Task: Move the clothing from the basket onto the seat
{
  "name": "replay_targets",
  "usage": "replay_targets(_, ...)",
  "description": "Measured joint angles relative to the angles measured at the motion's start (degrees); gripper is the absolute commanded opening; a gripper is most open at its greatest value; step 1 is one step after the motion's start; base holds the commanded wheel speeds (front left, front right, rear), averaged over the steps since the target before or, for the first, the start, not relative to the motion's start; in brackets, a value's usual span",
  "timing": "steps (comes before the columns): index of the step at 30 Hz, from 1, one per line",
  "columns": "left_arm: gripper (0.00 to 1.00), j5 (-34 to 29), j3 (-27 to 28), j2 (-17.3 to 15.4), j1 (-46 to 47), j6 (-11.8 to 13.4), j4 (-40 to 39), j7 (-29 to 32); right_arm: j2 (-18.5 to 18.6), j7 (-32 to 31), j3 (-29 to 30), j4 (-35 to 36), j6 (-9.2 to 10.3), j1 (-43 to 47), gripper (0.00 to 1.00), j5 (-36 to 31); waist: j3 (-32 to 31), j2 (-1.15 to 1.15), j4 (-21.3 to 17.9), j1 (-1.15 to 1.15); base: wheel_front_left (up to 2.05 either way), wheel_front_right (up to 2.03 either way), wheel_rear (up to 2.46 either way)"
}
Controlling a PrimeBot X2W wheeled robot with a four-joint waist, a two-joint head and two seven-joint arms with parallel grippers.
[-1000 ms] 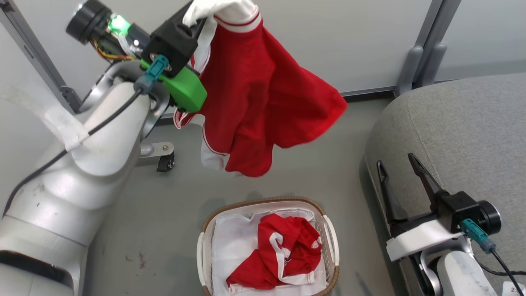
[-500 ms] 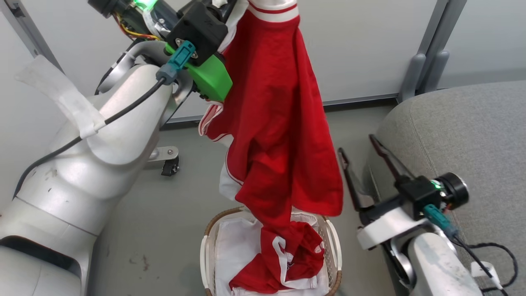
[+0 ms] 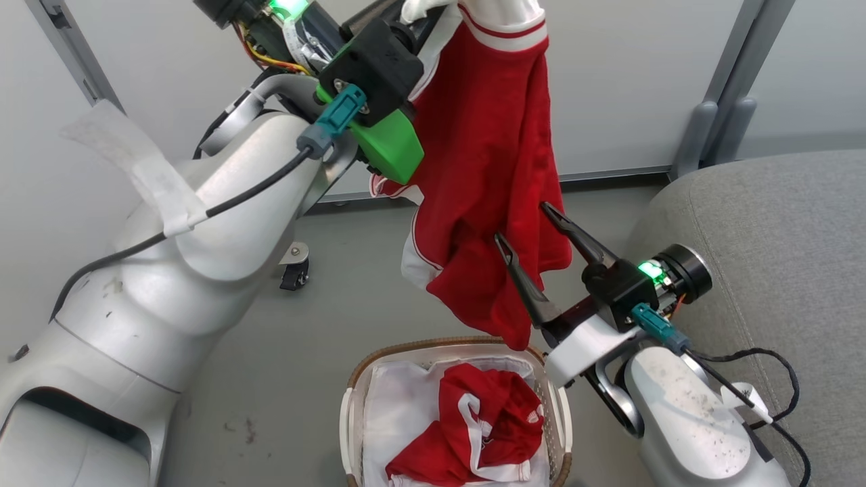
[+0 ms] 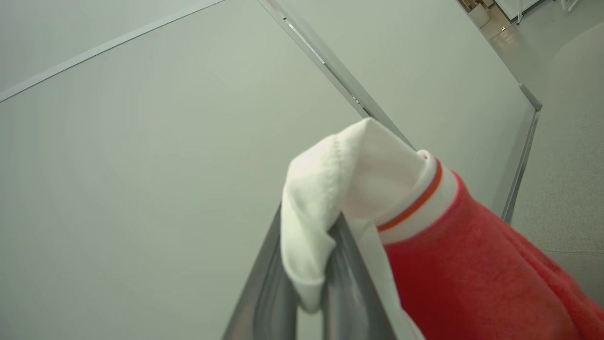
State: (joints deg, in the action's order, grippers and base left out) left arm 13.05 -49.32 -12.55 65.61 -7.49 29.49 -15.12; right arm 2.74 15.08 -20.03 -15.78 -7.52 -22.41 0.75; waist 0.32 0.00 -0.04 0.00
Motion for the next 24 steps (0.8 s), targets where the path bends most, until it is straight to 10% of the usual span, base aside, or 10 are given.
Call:
replay_targets(11,0.0,0.5,-2.6,1.9,0.5,0.0,-3.2,0.0,0.0,0.0,2.8,-7.7,0.0,-5.4,1.0,-2.4,-0.2,0.0,2.7,0.0,0.0,0.0,0.0)
replay_targets(12,0.0,0.7,-2.8,2.0,0.5,0.0,-3.5,0.0,0.0,0.0,2.2,-9.0,0.0,-5.7,0.9,-2.2,-0.3,0.0,2.9,0.0,0.0,0.0,0.0)
replay_targets(13,0.0,0.9,-2.9,2.0,0.5,0.0,-3.7,0.0,0.0,0.0,1.6,-10.4,0.0,-5.9,0.44,-1.7,-0.4,0.0,3.1,0.0,0.0,0.0,0.0)
replay_targets(15,0.0,1.2,-2.9,1.9,0.2,0.0,-4.1,0.0,0.0,0.0,1.1,-12.1,0.0,-6.4,0.05,-1.1,-0.5,0.0,3.4,0.0,0.0,0.0,0.0)
replay_targets(24,0.0,3.7,-1.2,0.5,-3.8,0.2,-3.0,0.0,0.0,0.0,2.2,-13.8,0.0,-7.6,0.0,0.0,-0.8,0.0,3.9,0.0,0.0,0.0,0.0)
